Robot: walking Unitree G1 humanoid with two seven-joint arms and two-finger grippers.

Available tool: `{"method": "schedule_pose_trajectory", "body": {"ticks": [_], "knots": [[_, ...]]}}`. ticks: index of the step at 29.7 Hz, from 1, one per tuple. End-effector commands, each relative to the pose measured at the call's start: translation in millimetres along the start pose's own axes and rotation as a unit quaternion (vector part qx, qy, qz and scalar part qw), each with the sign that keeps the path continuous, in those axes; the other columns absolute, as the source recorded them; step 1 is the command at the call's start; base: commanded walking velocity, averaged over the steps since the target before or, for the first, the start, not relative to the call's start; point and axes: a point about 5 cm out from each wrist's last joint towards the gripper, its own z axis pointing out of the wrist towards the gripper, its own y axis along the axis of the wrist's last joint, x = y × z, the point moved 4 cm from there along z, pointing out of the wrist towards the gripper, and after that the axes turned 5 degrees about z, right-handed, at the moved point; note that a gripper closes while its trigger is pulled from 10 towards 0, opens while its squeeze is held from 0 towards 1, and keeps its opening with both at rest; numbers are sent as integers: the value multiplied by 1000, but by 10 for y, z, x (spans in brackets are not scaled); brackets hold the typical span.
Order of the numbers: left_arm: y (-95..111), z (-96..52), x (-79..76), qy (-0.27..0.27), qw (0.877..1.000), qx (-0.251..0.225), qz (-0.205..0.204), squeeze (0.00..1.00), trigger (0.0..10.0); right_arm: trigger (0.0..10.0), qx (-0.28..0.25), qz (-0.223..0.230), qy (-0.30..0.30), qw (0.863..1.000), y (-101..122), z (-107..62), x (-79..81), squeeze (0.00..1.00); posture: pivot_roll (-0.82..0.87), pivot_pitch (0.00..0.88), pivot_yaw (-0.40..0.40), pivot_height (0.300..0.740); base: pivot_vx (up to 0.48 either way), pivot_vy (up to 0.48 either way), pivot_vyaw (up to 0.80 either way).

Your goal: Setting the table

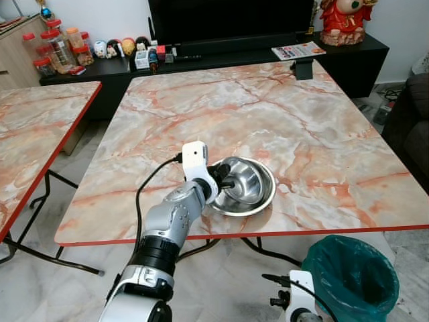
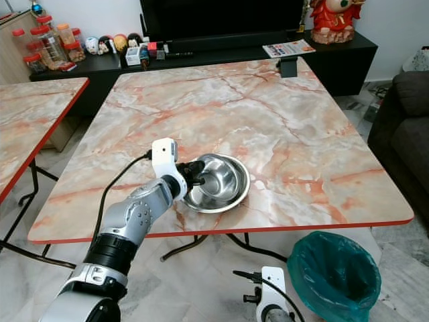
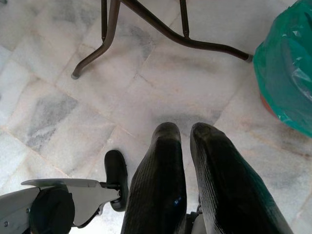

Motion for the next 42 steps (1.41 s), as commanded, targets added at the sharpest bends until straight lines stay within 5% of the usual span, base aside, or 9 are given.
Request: {"method": "schedule_pose_trajectory", "body": {"ticks": [1,7,11,15,24,28,30,35,42], "knots": [[50,-18,30,8,1000,-2,24,0,10000,10000,3,3,3,1000,-18,0,30,0,5,0,100,740,0,0,0],[139,-30,74,24,991,-2,132,0,10000,10000,3,3,4,1000,-13,1,34,0,8,0,99,740,0,0,0],[304,-51,109,43,968,-11,246,0,10000,10000,3,3,5,1000,-10,2,35,0,11,0,97,740,0,0,0],[447,-67,120,53,955,-27,291,0,10000,10000,3,2,5,1000,-9,3,36,0,12,0,97,740,0,0,0],[579,-92,80,43,957,-69,278,0,10000,10000,1,2,5,1000,0,5,41,0,12,0,97,740,0,0,0],[736,-285,375,98,946,-170,257,0,10000,10000,-1,6,4,1000,1,3,36,0,6,0,101,740,0,0,0],[710,-316,440,106,944,-174,259,0,10000,10000,-2,7,4,1000,1,2,34,0,6,0,101,740,0,0,0],[302,-563,991,187,936,-155,256,0,10000,10000,-8,8,7,1000,26,4,37,0,1,0,100,740,0,0,0],[153,-680,1079,200,939,-179,217,0,10000,10000,-9,0,7,1000,44,5,14,0,6,0,89,740,0,0,0]]}}
